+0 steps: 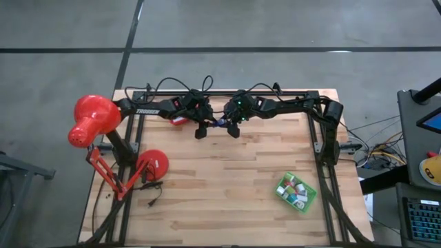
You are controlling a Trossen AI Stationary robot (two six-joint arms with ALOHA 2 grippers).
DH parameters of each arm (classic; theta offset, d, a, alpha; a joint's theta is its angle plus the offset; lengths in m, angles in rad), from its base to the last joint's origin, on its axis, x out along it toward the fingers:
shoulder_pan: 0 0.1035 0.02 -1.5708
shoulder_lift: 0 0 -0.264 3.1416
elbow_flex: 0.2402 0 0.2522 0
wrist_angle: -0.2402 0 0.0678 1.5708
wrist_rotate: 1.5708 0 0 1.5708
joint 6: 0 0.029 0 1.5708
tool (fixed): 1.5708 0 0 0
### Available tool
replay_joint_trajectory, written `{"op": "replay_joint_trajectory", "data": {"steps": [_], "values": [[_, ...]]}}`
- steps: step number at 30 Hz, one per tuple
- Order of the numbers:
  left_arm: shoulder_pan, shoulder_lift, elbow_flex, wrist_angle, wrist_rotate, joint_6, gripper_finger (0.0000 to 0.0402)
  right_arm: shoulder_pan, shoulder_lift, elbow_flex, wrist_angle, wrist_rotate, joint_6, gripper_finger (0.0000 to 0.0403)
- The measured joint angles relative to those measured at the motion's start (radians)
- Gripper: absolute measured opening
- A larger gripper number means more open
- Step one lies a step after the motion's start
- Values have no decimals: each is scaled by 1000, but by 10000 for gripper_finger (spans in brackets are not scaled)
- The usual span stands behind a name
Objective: Pick & Place Office items
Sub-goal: Put the dark blue digital clock into the red bin
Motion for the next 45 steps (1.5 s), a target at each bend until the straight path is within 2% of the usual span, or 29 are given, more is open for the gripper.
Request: {"op": "replay_joint_trajectory", "data": {"steps": [4, 8, 15, 45], "values": [[0, 0, 0, 1, -21, 3, 97, 0, 0, 0, 1, 3, -1, 170], [-5, -1, 6, 4, -118, -35, 107, -2, 0, 0, 7, 14, -2, 171], [-23, -1, 5, -2, -105, -31, 121, -1, 0, 0, 3, -2, -3, 170], [-28, -1, 5, 9, -100, -24, 122, 1, 0, 0, 1, -5, 0, 174]]}}
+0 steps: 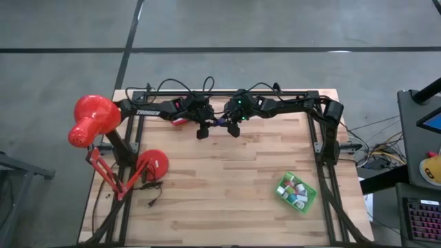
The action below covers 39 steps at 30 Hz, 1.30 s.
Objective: Pick & Place Office items
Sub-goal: Put the dark blue digital clock into the red bin
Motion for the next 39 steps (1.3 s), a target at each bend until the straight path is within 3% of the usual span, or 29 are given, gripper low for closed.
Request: {"op": "replay_joint_trajectory", "data": {"steps": [24, 28, 39], "values": [[-2, -1, 0, -6, 1, 1, 122, 0, 0, 0, -2, 1, 0, 173], [-2, -2, 1, -63, 43, -15, 122, 2, 0, 0, -7, -1, 0, 171], [1, -2, 1, -57, 8, -8, 122, 1, 0, 0, -5, 3, 0, 171]]}}
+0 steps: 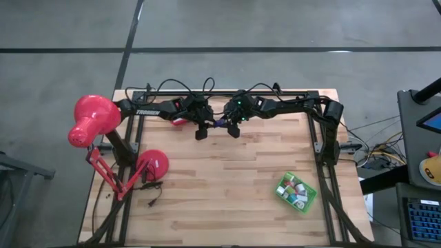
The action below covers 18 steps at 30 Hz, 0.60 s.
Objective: Pick & Place Office items
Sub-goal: Put the dark blue digital clock into the red bin
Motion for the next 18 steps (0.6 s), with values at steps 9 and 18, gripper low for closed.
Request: {"op": "replay_joint_trajectory", "data": {"steps": [9, 18], "values": [[1, 0, 0, -1, 0, 8, 122, 0, 0, 0, 1, 0, 0, 172], [1, -52, 1, -21, 20, 174, 122, 0, 0, 0, 2, -5, 0, 173]]}}
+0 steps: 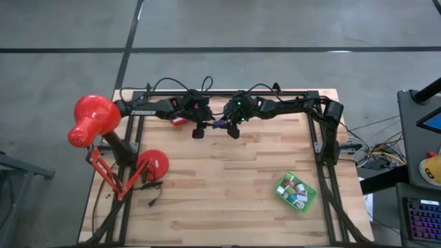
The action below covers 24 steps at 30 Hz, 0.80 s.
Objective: Pick & Place Office items
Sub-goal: Put the dark blue digital clock into the red bin
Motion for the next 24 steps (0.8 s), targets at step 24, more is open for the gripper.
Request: {"op": "replay_joint_trajectory", "data": {"steps": [24], "values": [[-5, -107, 0, -128, 50, 217, 122, -1, 0, 0, -2, 2, 0, 173]]}}
